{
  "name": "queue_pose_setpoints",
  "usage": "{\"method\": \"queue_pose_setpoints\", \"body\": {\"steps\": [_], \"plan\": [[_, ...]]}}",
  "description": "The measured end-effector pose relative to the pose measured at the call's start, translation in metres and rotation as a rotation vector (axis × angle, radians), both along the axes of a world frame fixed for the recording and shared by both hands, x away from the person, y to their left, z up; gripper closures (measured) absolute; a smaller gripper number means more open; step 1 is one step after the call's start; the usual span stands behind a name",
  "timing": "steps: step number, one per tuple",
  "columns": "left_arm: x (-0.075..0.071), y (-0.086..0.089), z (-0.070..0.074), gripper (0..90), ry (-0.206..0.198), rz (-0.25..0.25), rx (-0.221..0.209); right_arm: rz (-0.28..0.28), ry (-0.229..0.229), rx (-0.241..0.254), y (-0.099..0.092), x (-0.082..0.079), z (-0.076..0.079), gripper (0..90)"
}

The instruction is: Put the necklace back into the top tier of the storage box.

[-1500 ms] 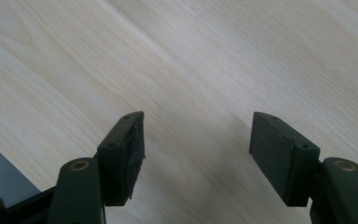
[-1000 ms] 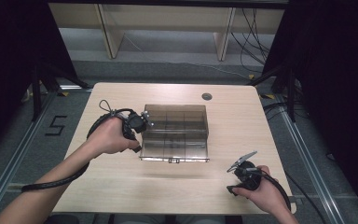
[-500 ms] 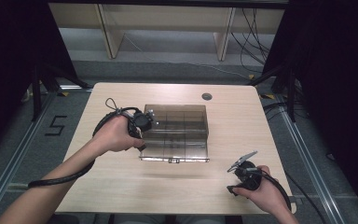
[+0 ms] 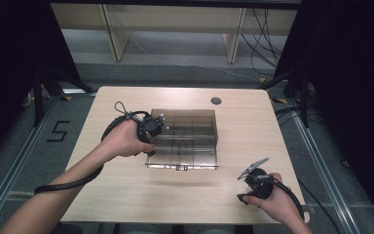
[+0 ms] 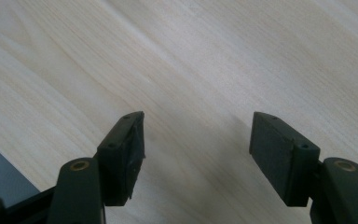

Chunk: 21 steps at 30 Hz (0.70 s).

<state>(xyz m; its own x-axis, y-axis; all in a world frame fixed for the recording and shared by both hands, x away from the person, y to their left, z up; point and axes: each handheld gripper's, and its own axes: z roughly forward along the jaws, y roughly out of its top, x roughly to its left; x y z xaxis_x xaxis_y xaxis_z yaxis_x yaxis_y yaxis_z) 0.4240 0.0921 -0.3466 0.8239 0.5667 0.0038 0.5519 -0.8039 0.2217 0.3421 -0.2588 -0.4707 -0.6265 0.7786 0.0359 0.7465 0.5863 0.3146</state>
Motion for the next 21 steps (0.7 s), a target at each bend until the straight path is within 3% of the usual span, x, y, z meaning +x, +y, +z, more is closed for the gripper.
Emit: {"method": "queue_pose_setpoints", "body": {"steps": [12,14,18,19,21], "plan": [[0.0053,-0.0064,-0.0024,84.5,0.005,-0.006,-0.002,0.011,-0.007,0.002,-0.0008,0.001,-0.0002,36.5],[0.0062,-0.0065,-0.0022,84.5,-0.003,-0.004,-0.007,-0.026,0.009,0.001,0.0008,-0.001,0.0008,36.5],[0.008,-0.0061,-0.0007,84.5,-0.006,-0.008,-0.002,-0.029,0.018,0.007,0.0014,-0.0018,0.001,36.5],[0.0084,-0.0061,-0.0008,84.4,-0.004,-0.006,-0.001,-0.003,0.002,0.003,0.0001,-0.0001,0.0003,36.5],[0.0094,-0.006,-0.0011,84.4,-0.004,-0.007,0.001,-0.011,0.006,0.001,0.0011,-0.0004,0.0001,36.5]]}}
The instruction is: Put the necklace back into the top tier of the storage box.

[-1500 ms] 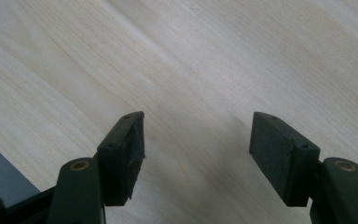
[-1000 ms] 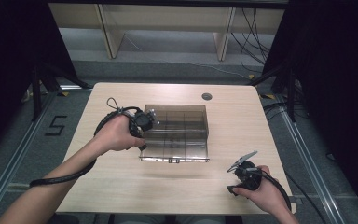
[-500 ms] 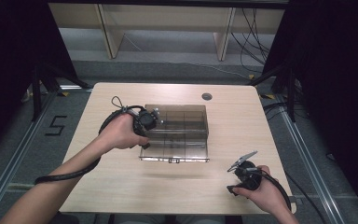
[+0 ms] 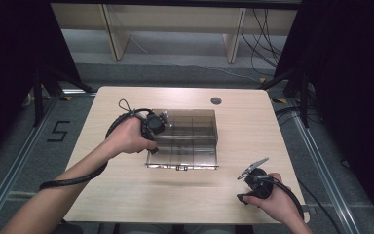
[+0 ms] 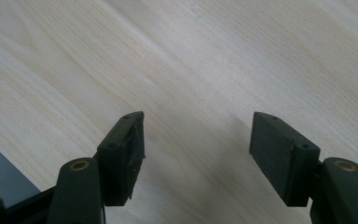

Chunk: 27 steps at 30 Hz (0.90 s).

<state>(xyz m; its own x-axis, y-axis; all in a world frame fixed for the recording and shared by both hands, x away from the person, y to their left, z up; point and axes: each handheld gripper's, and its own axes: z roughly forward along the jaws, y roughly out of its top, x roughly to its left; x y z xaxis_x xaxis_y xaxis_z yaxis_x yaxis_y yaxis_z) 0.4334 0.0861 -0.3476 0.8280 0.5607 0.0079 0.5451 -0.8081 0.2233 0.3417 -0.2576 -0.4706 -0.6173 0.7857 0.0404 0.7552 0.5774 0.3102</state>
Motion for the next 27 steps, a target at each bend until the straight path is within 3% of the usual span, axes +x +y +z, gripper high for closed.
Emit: {"method": "queue_pose_setpoints", "body": {"steps": [5,8,13,20,27], "plan": [[0.002,-0.002,-0.003,84.5,0.002,0.002,-0.003,-0.004,-0.002,-0.003,0.0,0.0,0.0,36.5],[0.003,-0.004,-0.004,84.4,0.009,-0.003,0.004,0.023,-0.013,0.003,-0.002,0.001,0.0,36.5],[0.002,-0.007,-0.009,84.5,0.019,-0.014,0.01,-0.011,0.004,0.003,-0.001,-0.001,0.001,36.5],[0.001,-0.01,-0.017,84.5,0.027,-0.028,0.018,0.019,-0.009,0.002,-0.002,0.001,0.0,36.5],[0.002,-0.012,-0.023,84.4,0.035,-0.029,0.023,0.006,-0.002,0.001,-0.001,0.0,0.0,36.5]]}}
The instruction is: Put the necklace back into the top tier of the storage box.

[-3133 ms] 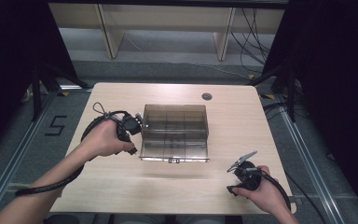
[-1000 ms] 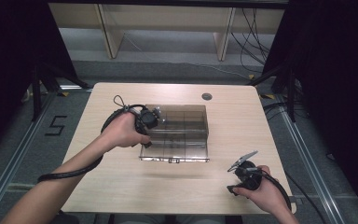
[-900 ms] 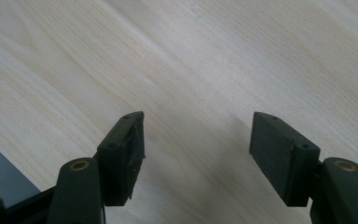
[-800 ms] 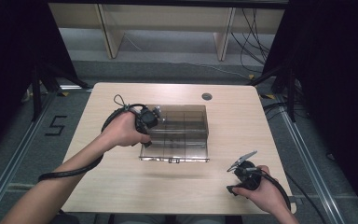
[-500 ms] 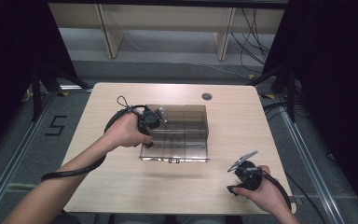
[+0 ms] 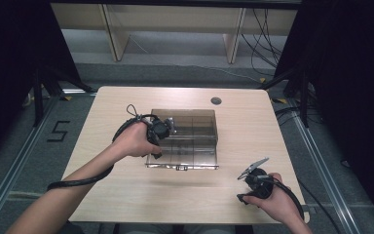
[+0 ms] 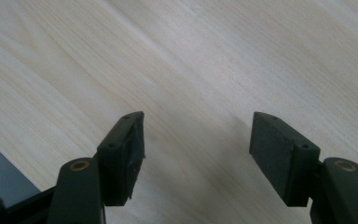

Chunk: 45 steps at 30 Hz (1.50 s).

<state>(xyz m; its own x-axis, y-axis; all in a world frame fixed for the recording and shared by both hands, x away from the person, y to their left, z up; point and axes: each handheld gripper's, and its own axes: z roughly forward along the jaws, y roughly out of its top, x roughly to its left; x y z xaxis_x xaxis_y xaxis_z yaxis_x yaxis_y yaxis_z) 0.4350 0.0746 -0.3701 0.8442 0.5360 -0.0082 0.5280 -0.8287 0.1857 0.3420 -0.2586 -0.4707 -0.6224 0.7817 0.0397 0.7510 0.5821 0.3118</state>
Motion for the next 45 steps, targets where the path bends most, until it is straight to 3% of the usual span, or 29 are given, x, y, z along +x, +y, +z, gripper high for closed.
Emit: {"method": "queue_pose_setpoints", "body": {"steps": [45], "plan": [[0.003,-0.008,-0.023,84.3,0.004,-0.031,0.02,0.008,0.006,-0.01,0.001,0.0,-0.002,36.3]]}}
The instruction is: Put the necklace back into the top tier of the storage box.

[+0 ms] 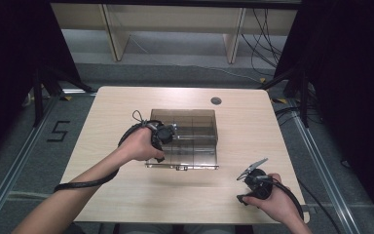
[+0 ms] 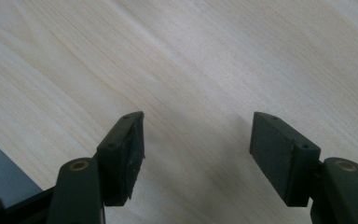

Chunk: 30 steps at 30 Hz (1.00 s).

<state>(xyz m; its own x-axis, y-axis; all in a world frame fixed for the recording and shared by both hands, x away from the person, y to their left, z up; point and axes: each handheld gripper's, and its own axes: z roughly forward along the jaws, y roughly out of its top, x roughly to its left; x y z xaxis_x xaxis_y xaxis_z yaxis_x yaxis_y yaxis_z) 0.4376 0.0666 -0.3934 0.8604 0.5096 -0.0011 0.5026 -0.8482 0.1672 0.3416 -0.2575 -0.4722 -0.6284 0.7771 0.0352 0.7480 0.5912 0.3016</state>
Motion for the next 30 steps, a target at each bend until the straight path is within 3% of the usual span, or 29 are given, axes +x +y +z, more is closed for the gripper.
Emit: {"method": "queue_pose_setpoints", "body": {"steps": [6,10,13,14,27,30], "plan": [[0.0017,-0.0003,-0.0016,84.3,-0.002,0.007,0.004,0.002,0.003,0.001,-0.0001,0.0001,-0.0003,36.2],[0.0031,0.001,-0.0026,84.3,-0.009,0.011,0.014,0.033,-0.005,0.012,-0.0007,0.0016,-0.0012,36.3],[0.0046,0.0021,-0.0035,84.3,-0.01,0.021,0.018,-0.002,0.001,-0.002,0.0005,0.0,-0.0003,36.3],[0.0051,0.0024,-0.0039,84.3,-0.011,0.023,0.018,-0.028,0.025,0.006,0.0027,-0.0022,0.0002,36.3],[0.009,0.0015,-0.0025,83.7,-0.009,0.021,0.029,-0.009,0.01,0.009,0.0023,-0.0002,-0.0018,36.3],[0.0085,0.0011,-0.0017,82.8,-0.019,0.032,0.009,-0.02,0.023,0.012,0.0031,-0.0011,-0.0008,36.2]]}}
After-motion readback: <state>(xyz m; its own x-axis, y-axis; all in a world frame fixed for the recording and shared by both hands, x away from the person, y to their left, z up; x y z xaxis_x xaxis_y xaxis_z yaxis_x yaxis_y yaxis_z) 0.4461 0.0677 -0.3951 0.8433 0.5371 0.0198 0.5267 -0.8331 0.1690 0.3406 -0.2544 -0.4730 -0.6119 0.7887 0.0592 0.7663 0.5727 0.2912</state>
